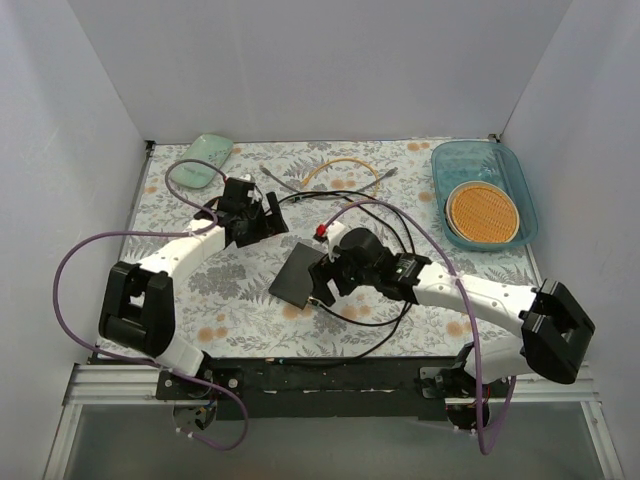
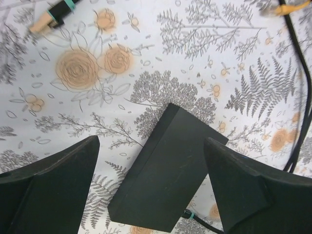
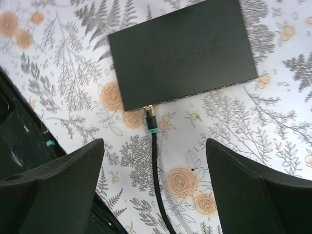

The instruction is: Insert the plug into the switch port

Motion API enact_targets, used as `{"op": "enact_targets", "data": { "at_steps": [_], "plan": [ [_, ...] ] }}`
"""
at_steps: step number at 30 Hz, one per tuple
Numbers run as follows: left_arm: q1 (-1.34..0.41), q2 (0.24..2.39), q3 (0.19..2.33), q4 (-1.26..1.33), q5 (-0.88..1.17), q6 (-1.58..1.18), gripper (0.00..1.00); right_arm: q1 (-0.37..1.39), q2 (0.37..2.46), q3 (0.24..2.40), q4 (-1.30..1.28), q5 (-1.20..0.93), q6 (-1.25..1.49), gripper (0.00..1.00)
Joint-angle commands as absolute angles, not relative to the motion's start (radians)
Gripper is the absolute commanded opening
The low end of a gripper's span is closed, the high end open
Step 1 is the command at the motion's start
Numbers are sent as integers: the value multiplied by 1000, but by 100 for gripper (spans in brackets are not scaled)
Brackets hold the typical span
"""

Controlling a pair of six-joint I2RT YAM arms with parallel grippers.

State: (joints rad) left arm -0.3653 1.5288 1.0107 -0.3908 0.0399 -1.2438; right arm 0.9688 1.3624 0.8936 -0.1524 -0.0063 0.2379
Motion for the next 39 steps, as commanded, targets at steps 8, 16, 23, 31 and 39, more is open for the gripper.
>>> {"op": "enact_targets", "data": {
  "at_steps": [8,16,23,31,39],
  "plan": [
    [-151,1488,999,-451,512,-1218,89,1294,1531,959,-137,-23,66,77],
    [41,1453,925,-393,730,-1235,90,1393,1674,1060,-175,-6,63,59],
    [104,1465,914,-408,764,-1200,91,1413,1698,1061,-193,-9,54,56],
    [109,1456,877,-393,762,-1198,93,1431,1739,1072,-212,-15,46,52],
    [109,1454,870,-397,741,-1186,93,1477,1784,1108,-262,47,23,46]
  ]
}}
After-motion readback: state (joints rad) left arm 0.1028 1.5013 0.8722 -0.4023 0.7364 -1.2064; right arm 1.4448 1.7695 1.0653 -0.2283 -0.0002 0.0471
